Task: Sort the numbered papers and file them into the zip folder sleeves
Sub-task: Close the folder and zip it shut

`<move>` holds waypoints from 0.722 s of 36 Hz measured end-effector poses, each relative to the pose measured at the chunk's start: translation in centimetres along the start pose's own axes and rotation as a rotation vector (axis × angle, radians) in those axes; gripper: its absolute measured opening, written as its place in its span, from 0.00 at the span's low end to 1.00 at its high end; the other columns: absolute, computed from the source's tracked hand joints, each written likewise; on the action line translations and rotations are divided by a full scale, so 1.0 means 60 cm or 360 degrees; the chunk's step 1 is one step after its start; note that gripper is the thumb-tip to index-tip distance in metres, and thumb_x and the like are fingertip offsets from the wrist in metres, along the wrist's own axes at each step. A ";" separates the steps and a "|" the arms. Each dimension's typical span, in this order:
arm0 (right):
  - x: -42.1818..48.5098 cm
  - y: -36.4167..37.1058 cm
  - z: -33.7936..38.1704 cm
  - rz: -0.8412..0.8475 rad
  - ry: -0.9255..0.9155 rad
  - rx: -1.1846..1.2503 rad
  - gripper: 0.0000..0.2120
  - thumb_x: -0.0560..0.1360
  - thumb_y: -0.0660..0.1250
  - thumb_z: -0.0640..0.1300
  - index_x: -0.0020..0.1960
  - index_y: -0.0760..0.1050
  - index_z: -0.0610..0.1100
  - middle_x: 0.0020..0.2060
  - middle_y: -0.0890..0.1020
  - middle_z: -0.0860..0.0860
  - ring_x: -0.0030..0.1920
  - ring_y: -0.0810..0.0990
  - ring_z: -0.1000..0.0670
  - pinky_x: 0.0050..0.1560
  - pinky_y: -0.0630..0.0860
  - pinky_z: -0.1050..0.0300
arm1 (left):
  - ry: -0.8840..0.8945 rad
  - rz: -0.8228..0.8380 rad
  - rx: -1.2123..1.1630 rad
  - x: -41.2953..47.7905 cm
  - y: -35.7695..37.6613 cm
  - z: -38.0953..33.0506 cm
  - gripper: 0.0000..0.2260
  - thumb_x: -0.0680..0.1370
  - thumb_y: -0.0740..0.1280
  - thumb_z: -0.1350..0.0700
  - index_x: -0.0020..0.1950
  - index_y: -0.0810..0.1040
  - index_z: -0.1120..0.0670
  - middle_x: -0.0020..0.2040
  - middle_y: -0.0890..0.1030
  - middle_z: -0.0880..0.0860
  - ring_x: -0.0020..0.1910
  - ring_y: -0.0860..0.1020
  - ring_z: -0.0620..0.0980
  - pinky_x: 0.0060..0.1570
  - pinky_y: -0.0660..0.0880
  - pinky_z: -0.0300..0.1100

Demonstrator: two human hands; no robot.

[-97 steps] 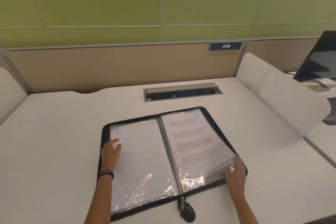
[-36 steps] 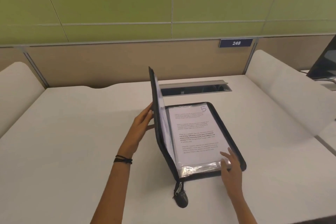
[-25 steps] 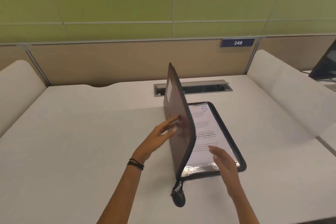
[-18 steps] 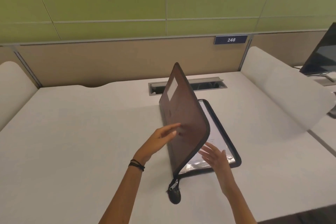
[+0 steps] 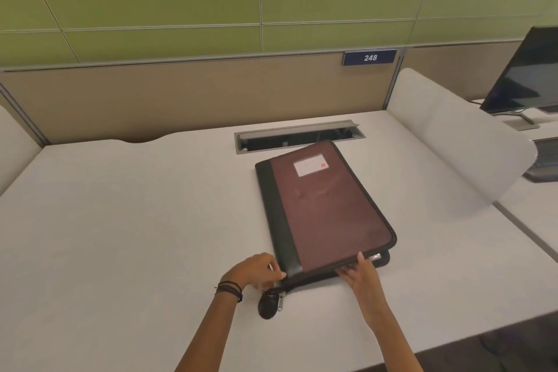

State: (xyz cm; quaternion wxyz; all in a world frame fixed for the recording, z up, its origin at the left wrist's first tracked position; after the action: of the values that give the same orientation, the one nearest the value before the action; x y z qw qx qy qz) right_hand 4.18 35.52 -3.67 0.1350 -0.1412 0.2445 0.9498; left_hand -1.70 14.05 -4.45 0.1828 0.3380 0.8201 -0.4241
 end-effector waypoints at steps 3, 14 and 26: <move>-0.011 -0.019 -0.007 -0.0084 -0.0039 -0.0253 0.26 0.71 0.69 0.51 0.65 0.69 0.42 0.51 0.83 0.45 0.52 0.82 0.44 0.50 0.80 0.51 | 0.0007 -0.0013 0.0009 0.004 0.002 -0.001 0.07 0.78 0.65 0.48 0.41 0.71 0.47 0.41 0.79 0.50 0.39 0.77 0.47 0.35 0.71 0.33; -0.024 0.002 -0.015 -0.0264 -0.0190 -0.1003 0.14 0.78 0.62 0.42 0.39 0.77 0.35 0.28 0.82 0.44 0.29 0.81 0.46 0.29 0.79 0.58 | 0.0204 0.0246 -0.0024 0.003 0.016 0.005 0.06 0.75 0.70 0.54 0.50 0.77 0.53 0.38 0.75 0.45 0.37 0.72 0.41 0.36 0.70 0.31; -0.042 0.159 -0.094 0.0550 -0.0161 -0.1835 0.11 0.76 0.65 0.53 0.42 0.80 0.48 0.29 0.81 0.56 0.29 0.79 0.56 0.34 0.77 0.67 | 0.0251 0.0145 -0.0187 -0.001 0.008 0.020 0.01 0.74 0.71 0.55 0.44 0.80 0.50 0.36 0.78 0.44 0.37 0.74 0.39 0.41 0.71 0.28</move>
State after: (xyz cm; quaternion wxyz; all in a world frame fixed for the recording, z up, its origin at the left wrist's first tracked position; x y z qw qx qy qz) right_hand 4.52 24.16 -3.53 -0.1081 -0.1046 -0.2970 0.9430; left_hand -1.27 13.26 -5.37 0.1564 0.3959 0.8391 -0.3386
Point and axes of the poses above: each hand's wrist, its own x-axis towards the middle knuckle, its own y-axis out of the palm, z = x × y, the point moved 9 cm from there along x, towards the middle knuckle
